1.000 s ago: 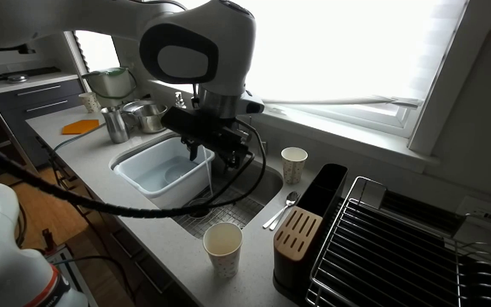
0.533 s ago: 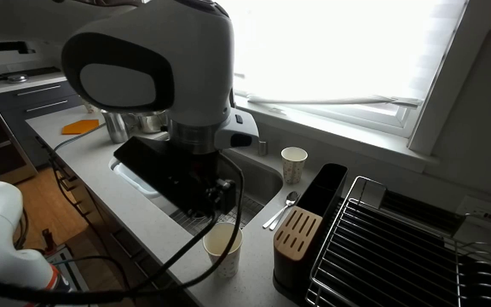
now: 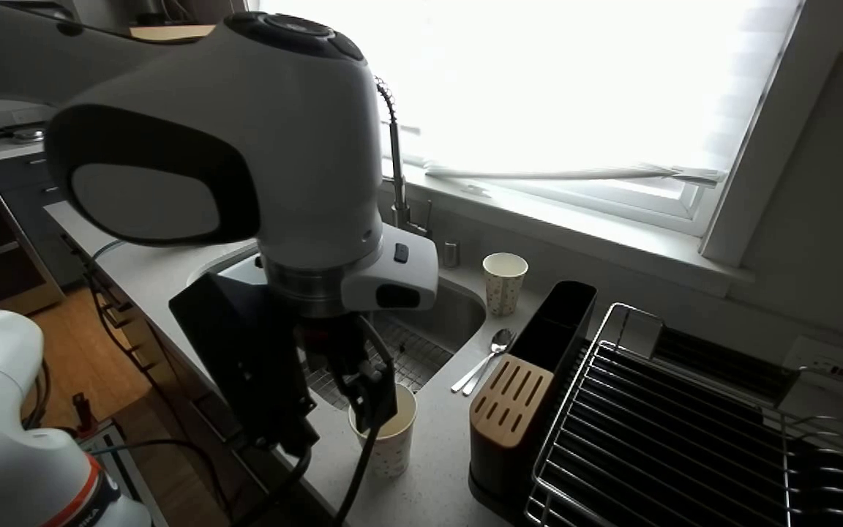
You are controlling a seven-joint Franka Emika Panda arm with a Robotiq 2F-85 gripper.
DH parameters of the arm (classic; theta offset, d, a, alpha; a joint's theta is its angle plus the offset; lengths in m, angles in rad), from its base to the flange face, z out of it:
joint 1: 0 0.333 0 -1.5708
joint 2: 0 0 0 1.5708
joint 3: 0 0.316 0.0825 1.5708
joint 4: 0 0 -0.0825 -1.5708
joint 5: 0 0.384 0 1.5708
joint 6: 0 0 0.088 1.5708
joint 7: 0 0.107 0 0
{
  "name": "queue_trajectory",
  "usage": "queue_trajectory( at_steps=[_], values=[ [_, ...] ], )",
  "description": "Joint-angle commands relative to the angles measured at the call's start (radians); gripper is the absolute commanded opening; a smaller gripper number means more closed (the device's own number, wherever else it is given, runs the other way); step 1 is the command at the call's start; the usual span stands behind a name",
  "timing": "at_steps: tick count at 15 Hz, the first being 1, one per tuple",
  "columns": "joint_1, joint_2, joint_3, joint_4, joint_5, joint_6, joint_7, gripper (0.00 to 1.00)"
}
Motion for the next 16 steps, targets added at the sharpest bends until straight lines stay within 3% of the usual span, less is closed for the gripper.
queue_trajectory(
  at_steps=[1, 6, 16],
  values=[
    [0.014, 0.018, -0.010, -0.001, -0.044, 0.020, 0.030, 1.00],
    [0.009, 0.070, -0.015, -0.014, -0.095, 0.108, 0.093, 1.00],
    [0.014, 0.149, -0.032, -0.056, -0.044, 0.262, 0.139, 1.00]
  ],
)
